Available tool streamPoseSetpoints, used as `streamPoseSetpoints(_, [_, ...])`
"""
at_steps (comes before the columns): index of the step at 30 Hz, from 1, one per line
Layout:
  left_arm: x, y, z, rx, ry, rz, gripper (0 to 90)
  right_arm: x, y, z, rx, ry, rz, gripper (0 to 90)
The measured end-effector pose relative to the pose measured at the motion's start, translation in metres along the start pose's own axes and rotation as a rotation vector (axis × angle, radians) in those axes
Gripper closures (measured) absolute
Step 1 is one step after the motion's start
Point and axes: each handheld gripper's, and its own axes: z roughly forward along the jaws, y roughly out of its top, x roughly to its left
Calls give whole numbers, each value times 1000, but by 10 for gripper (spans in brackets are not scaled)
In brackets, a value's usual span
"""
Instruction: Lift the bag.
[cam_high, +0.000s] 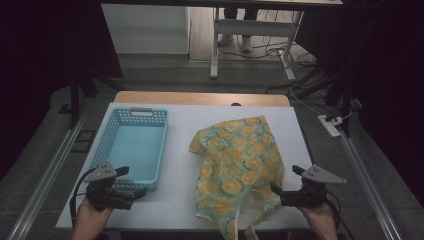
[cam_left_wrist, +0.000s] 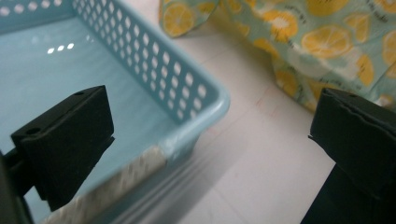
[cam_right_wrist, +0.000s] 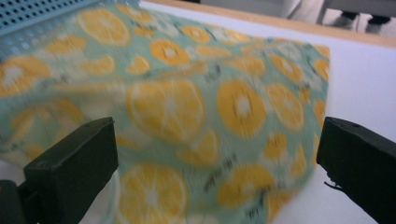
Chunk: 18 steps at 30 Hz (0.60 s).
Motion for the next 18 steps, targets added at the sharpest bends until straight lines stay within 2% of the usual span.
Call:
streamPoseSetpoints(3, [0, -13, -5, 0, 17, -16, 0, -1, -11, -4, 11, -17, 25, 0])
streamPoseSetpoints(5, [-1, -21, -9, -29, 29, -18, 0, 0, -19, -7, 21, -29, 38, 0])
streamPoseSetpoints(7, [-2, -25, -13, -25, 47, -26, 0, 1, -25, -10, 41, -41, 41, 0])
streamPoseSetpoints(15, [-4, -50, -15, 64, 116, -39, 0, 1, -48, -14, 127, -44, 57, 0])
streamPoseSetpoints(18, [-1, -57, -9, 129, 145, -47, 0, 0, -49, -15, 124, -44, 70, 0])
